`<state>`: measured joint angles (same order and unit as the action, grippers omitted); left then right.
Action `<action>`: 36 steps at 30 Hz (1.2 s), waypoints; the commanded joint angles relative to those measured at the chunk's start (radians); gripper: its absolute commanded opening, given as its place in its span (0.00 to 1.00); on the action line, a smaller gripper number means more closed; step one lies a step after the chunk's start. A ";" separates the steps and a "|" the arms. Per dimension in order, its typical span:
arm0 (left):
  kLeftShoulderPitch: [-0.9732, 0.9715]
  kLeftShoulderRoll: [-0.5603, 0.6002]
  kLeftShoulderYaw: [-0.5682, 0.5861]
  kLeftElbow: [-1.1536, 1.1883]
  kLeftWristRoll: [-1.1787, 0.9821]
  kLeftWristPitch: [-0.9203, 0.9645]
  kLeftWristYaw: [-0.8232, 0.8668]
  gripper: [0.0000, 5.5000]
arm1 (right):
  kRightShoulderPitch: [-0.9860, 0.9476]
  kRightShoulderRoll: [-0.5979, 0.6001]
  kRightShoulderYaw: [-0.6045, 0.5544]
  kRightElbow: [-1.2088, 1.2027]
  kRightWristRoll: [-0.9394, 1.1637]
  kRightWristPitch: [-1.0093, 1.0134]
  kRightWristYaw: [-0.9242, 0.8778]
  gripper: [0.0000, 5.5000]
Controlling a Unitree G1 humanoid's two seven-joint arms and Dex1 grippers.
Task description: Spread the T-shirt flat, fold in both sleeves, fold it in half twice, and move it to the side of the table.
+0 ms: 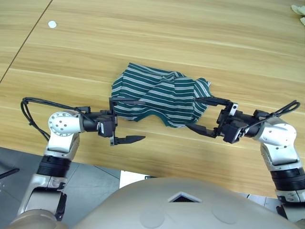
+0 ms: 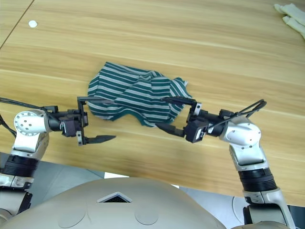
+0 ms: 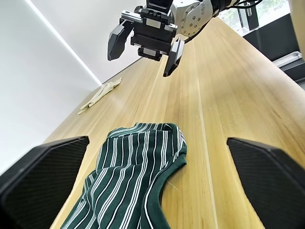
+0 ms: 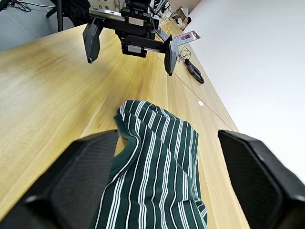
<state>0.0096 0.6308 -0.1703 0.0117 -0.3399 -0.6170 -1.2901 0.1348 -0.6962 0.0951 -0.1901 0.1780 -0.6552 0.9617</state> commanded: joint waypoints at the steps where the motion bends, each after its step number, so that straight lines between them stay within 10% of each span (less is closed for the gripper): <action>1: -0.011 0.016 -0.006 -0.012 0.012 0.010 0.007 0.98 | -0.002 -0.021 0.007 0.006 0.000 -0.007 0.005 0.70; 18: 0.007 0.151 -0.003 0.101 0.229 -0.010 0.032 0.98 | 0.008 -0.119 0.110 0.113 -0.184 0.046 0.073 0.70; 25: -0.080 0.168 0.007 0.271 0.477 -0.028 0.243 0.98 | -0.111 -0.086 0.173 0.329 -0.620 0.140 -0.165 0.70; 36: -0.091 0.171 -0.081 0.284 0.528 -0.041 0.307 0.98 | -0.115 -0.078 0.264 0.309 -0.651 0.140 -0.233 0.70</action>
<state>-0.0831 0.7905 -0.2194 0.2770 0.1548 -0.6671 -0.9714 -0.0257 -0.7791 0.2917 0.0900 -0.4180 -0.5439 0.6897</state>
